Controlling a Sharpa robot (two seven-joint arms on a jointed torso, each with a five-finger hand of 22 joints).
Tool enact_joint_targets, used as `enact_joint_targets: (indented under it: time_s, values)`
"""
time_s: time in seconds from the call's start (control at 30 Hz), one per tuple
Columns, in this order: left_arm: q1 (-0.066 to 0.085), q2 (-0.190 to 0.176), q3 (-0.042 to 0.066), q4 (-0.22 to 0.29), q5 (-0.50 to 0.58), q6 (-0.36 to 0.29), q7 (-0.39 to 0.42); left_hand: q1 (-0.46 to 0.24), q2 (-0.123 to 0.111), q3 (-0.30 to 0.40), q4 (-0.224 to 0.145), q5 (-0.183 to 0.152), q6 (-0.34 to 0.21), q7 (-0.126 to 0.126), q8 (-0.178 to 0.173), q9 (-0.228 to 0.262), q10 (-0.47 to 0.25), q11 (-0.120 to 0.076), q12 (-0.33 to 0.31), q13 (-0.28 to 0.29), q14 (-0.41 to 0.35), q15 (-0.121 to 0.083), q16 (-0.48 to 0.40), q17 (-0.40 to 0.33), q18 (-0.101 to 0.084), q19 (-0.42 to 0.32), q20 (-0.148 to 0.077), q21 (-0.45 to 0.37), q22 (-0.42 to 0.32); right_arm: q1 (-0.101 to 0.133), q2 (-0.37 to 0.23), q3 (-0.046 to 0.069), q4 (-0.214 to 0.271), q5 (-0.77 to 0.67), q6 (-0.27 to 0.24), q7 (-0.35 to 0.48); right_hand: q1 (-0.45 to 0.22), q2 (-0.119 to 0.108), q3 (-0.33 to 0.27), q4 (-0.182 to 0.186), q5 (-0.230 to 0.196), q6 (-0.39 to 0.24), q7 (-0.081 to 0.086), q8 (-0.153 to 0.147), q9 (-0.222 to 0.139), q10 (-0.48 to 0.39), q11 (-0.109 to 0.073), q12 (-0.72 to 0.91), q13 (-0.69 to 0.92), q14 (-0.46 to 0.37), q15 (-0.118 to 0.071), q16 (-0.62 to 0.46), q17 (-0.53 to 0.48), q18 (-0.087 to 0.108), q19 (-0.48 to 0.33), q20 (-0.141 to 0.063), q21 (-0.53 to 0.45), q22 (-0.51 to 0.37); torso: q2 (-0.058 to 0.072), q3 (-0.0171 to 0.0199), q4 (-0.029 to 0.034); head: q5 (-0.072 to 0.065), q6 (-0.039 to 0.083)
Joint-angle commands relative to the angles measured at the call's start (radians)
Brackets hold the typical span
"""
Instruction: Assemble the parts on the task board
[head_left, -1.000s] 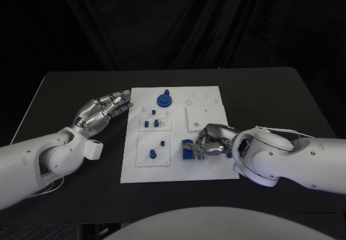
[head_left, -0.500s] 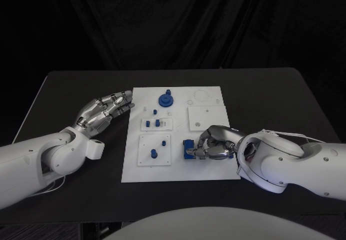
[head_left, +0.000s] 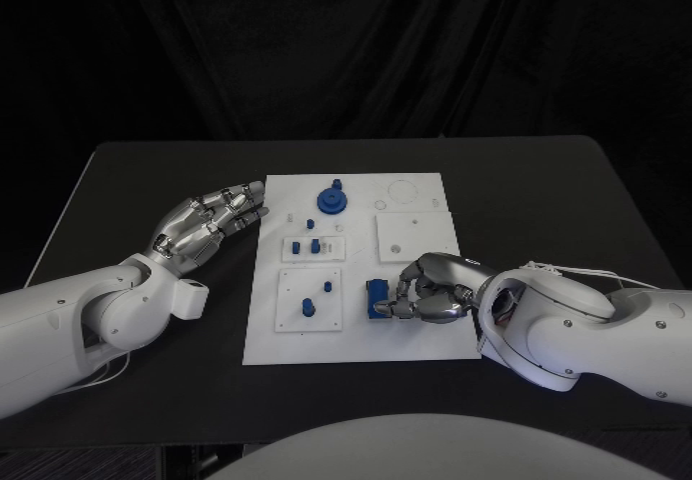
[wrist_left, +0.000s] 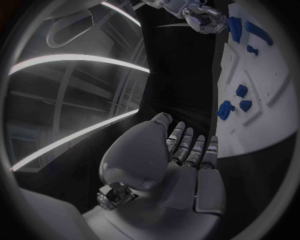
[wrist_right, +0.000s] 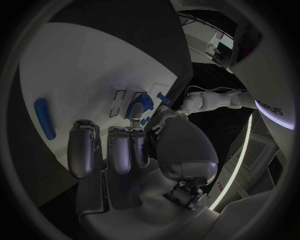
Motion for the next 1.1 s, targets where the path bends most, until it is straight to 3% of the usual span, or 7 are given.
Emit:
enact_joint_targets:
  time_s: [0.03,0.2,0.33,0.5,0.67,0.9,1.1]
  values:
    - [-0.002,0.001,0.001,0.001,-0.005,0.013,0.007,0.011,0.002,0.006,0.0,0.007,0.01,0.036,0.006,0.001,0.004,0.004,0.008,0.001,0.008,0.0,0.005,0.001,-0.015,0.007,0.001,0.004,0.001,-0.003,0.0,0.0,-0.002,-0.012,0.01,-0.006,0.005,0.014,-0.007,-0.001,0.016,-0.009,-0.002,0.007,0.006,0.106,-0.008,0.003,0.263,0.092,-0.006,-0.004,0.205,-0.002,0.049,-0.007,-0.001,0.215,0.001,-0.0006,0.0006,0.001,0.0]
    - [-0.002,0.002,0.001,0.0,-0.005,0.014,0.007,0.011,0.002,0.006,0.0,0.007,0.01,0.036,0.006,0.001,0.004,0.004,0.008,0.001,0.008,0.0,0.005,0.001,-0.015,0.007,0.001,0.004,0.001,-0.003,0.003,0.0,-0.011,-0.009,0.018,-0.007,0.011,0.021,-0.009,-0.001,0.043,-0.015,-0.004,0.012,0.013,0.106,-0.009,0.003,0.263,0.093,-0.007,-0.004,0.205,-0.002,0.049,-0.008,-0.001,0.215,0.001,-0.0006,0.0008,0.003,0.0]
    - [-0.002,0.002,0.001,0.0,-0.005,0.015,0.006,0.011,0.003,0.008,0.0,0.007,0.011,0.036,0.007,0.001,0.005,0.006,0.01,0.002,0.008,0.0,0.005,0.001,-0.015,0.008,0.001,0.004,0.001,-0.003,0.007,0.0,-0.016,0.0,0.024,0.001,0.043,0.027,-0.002,-0.009,0.095,-0.022,-0.006,0.016,0.021,0.106,-0.011,0.003,0.263,0.092,-0.008,-0.005,0.204,-0.002,0.048,-0.01,-0.002,0.214,0.001,-0.0008,0.0018,0.004,0.0]
    - [-0.003,0.004,0.001,-0.001,-0.005,0.017,0.006,0.011,0.003,0.009,0.0,0.007,0.014,0.037,0.008,0.002,0.006,0.007,0.011,0.002,0.008,0.0,0.005,0.001,-0.015,0.008,0.001,0.004,0.001,-0.003,0.012,0.0,-0.023,0.004,0.026,0.01,0.121,0.024,0.03,-0.029,0.226,-0.029,-0.01,0.015,0.026,0.106,-0.015,0.003,0.263,0.093,-0.012,-0.004,0.205,-0.002,0.049,-0.013,-0.001,0.215,0.001,-0.0008,0.0017,0.004,0.0]
    - [-0.003,0.005,0.001,-0.002,-0.005,0.019,0.005,0.011,0.003,0.011,0.001,0.008,0.016,0.039,0.009,0.002,0.008,0.009,0.013,0.002,0.009,-0.001,0.005,0.001,-0.015,0.009,0.0,0.005,0.003,-0.003,0.016,0.0,-0.029,0.006,0.038,0.012,0.169,0.008,0.056,-0.05,0.288,-0.034,-0.013,0.01,0.026,0.106,-0.018,0.003,0.263,0.092,-0.015,-0.005,0.204,-0.002,0.048,-0.016,-0.003,0.214,0.001,-0.0005,0.0008,0.006,0.0]
    - [-0.004,0.005,0.001,-0.002,-0.005,0.02,0.005,0.011,0.003,0.011,0.001,0.008,0.017,0.039,0.009,0.002,0.008,0.01,0.014,0.002,0.009,-0.001,0.006,0.001,-0.015,0.009,0.0,0.005,0.003,-0.004,0.02,0.0,-0.034,0.006,0.048,0.012,0.207,-0.005,0.079,-0.073,0.29,-0.036,-0.014,0.004,0.024,0.106,-0.019,0.003,0.263,0.092,-0.015,-0.005,0.202,-0.002,0.048,-0.017,-0.003,0.214,0.001,-0.0005,0.0006,0.006,0.0]
    - [-0.005,0.005,0.001,-0.002,-0.005,0.021,0.005,0.011,0.003,0.013,0.001,0.008,0.019,0.041,0.01,0.002,0.01,0.012,0.017,0.002,0.01,-0.001,0.007,0.001,-0.015,0.011,0.0,0.005,0.005,-0.005,0.022,0.0,-0.037,0.006,0.052,0.01,0.225,-0.006,0.096,-0.083,0.231,-0.031,-0.012,0.002,0.022,0.106,-0.017,0.003,0.263,0.092,-0.015,-0.005,0.203,-0.002,0.048,-0.017,-0.003,0.214,0.001,-0.0003,0.0007,0.006,0.0]
